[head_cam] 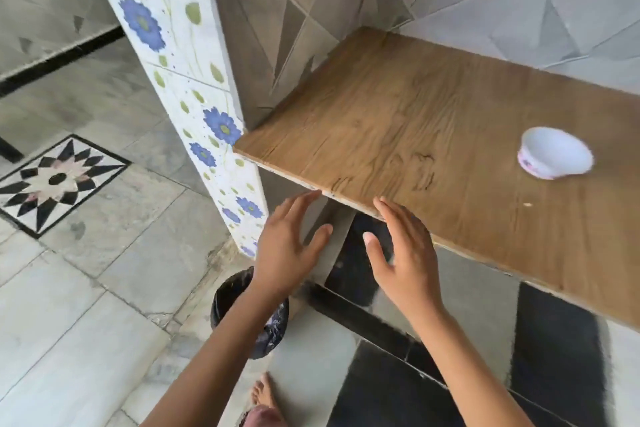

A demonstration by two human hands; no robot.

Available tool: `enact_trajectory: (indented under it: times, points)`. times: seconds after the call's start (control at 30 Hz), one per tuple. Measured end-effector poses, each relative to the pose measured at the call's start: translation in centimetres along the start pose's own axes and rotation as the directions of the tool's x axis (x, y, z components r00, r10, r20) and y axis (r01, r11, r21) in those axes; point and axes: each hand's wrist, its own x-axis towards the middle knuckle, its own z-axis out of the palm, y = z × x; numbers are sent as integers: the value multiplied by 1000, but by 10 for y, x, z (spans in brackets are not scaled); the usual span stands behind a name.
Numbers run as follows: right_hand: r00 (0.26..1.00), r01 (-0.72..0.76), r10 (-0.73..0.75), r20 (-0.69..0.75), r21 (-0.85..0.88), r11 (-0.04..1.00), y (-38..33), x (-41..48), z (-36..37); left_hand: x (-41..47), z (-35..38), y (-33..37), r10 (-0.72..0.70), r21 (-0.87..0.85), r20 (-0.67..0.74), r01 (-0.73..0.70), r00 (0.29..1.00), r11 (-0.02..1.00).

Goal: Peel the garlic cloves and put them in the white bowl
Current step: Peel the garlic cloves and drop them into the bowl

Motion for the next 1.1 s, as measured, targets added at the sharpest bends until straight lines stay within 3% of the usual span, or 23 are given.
enact_trajectory:
  times: [0.23,0.57,0.83,0.97,1.1]
  points:
    - [980,-101,65,-189,-186,977,94,-38,-143,10,101,128,232,-3,175,-235,957,972]
    - [929,-313,212,-303,-339,887,184,-54,-212,62,204,189,217,30,256,-232,942,972]
    - [903,-427,400,-158,-441,789,248,-39,-204,119,266,187,193,125,489,-287,851,950]
    - [859,-482,507,-73,-451,752,259,-40,-202,126,277,181,258,132,497,-366,828,921]
    - [822,-516,567,-44,-477,711,264,-39,-199,128,283,178,304,248,522,-482,797,840]
